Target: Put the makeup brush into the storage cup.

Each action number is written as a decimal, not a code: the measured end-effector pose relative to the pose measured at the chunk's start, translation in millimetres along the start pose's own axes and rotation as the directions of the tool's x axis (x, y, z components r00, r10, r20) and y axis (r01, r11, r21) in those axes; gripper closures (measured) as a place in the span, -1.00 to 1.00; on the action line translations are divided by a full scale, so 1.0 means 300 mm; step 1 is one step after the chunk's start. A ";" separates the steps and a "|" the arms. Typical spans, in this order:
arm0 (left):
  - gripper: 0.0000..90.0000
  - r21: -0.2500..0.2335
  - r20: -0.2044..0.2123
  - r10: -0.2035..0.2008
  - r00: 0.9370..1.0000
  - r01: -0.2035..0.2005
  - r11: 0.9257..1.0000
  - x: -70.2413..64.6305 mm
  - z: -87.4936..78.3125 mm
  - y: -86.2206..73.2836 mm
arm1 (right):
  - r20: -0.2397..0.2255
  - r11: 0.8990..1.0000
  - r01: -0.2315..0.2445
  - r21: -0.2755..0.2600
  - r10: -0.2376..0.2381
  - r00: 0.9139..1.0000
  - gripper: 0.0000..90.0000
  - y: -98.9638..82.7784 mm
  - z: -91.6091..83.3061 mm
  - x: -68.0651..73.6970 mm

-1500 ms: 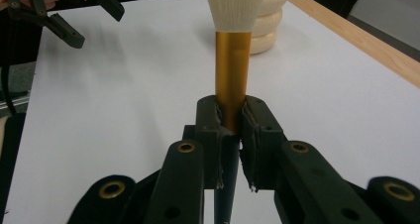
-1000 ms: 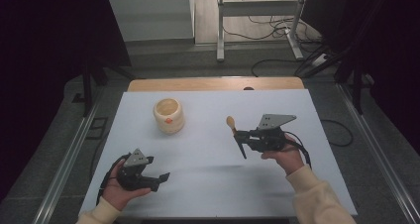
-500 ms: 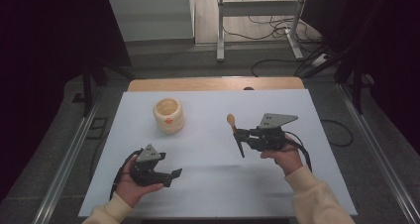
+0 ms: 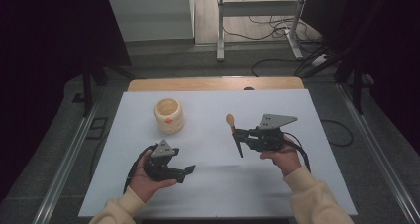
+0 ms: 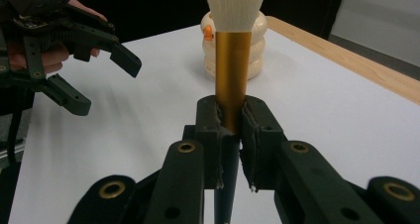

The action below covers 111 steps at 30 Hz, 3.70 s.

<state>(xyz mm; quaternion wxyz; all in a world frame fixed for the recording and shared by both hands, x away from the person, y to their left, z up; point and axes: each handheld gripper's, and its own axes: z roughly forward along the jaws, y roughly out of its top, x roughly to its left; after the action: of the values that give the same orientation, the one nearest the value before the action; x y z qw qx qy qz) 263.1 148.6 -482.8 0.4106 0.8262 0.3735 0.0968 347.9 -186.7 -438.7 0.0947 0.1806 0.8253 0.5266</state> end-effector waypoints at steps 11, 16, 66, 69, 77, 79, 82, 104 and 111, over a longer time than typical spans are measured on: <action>-0.64 -0.019 0.034 0.001 0.999 0.000 1.000 -0.020 0.042 0.038 | 0.000 1.000 -0.012 -0.027 0.012 1.000 0.76 -0.004 0.005 0.003; -0.64 -0.026 0.049 -0.003 0.999 0.004 1.000 -0.033 0.061 0.054 | -0.009 0.998 -0.028 -0.051 0.028 1.000 0.76 -0.008 0.007 0.003; -0.59 -0.120 0.121 -0.044 0.992 0.058 0.991 -0.084 0.152 0.141 | -0.040 0.985 -0.089 -0.150 0.084 0.996 0.76 -0.011 0.030 0.028; -0.58 -0.126 0.129 -0.049 0.990 0.065 0.990 -0.090 0.164 0.153 | -0.047 0.984 -0.090 -0.151 0.084 0.995 0.76 -0.012 0.035 0.028; -0.58 -0.129 0.135 -0.034 0.990 0.051 0.990 -0.109 0.190 0.171 | -0.050 0.984 -0.092 -0.154 0.085 0.995 0.76 -0.012 0.040 0.032; -0.58 -0.125 0.135 -0.031 0.990 0.048 0.991 -0.112 0.197 0.173 | -0.050 0.984 -0.090 -0.153 0.083 0.995 0.76 -0.012 0.038 0.032; -0.58 -0.127 0.136 -0.032 0.990 0.050 0.991 -0.114 0.200 0.174 | -0.048 0.984 -0.090 -0.153 0.084 0.995 0.76 -0.012 0.037 0.031; -0.51 -0.150 0.141 -0.032 0.989 0.054 0.987 -0.127 0.244 0.211 | -0.052 0.984 -0.083 -0.156 0.076 0.996 0.76 -0.016 0.042 0.033; -0.29 -0.167 0.124 -0.025 0.992 0.046 0.985 -0.130 0.263 0.213 | -0.055 0.984 -0.084 -0.157 0.076 0.996 0.76 -0.017 0.043 0.034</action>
<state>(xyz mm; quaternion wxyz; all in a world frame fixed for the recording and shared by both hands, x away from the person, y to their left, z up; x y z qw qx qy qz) 306.9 49.3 -479.8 0.5029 0.7859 0.3529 0.0704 342.0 -173.8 -448.5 0.0674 0.1923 0.7747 0.5986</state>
